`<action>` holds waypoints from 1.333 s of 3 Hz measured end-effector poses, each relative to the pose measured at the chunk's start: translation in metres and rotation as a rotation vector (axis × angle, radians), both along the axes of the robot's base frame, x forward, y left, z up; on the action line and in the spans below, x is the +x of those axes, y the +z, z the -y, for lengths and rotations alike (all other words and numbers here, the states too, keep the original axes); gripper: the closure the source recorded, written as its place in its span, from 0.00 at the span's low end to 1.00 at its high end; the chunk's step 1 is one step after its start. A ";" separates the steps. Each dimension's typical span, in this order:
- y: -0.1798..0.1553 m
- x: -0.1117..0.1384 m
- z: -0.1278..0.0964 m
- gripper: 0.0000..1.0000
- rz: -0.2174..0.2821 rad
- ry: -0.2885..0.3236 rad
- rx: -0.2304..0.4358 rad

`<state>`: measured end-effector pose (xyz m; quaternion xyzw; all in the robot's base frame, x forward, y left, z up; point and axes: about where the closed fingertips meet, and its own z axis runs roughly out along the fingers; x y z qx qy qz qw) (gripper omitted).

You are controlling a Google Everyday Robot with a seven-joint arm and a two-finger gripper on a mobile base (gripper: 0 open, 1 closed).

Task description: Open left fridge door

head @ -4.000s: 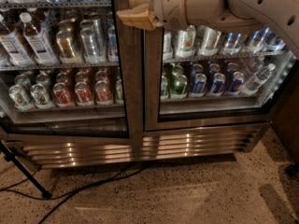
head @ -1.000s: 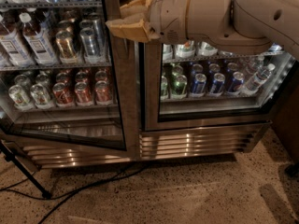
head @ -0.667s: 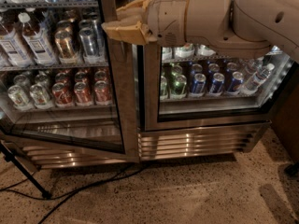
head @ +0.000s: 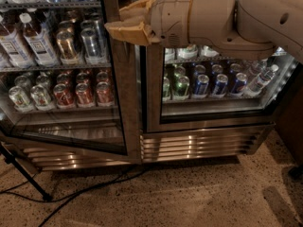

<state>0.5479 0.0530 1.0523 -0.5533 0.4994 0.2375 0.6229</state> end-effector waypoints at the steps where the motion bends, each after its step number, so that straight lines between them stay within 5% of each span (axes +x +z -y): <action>1: 0.000 0.000 0.000 0.58 0.000 0.000 0.000; 3: 0.000 0.000 0.000 0.11 0.000 0.000 0.000; 4: 0.007 -0.001 0.004 0.00 0.043 -0.019 -0.009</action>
Offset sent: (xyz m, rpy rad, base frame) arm 0.0000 0.0000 0.0000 0.0000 0.0000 0.0000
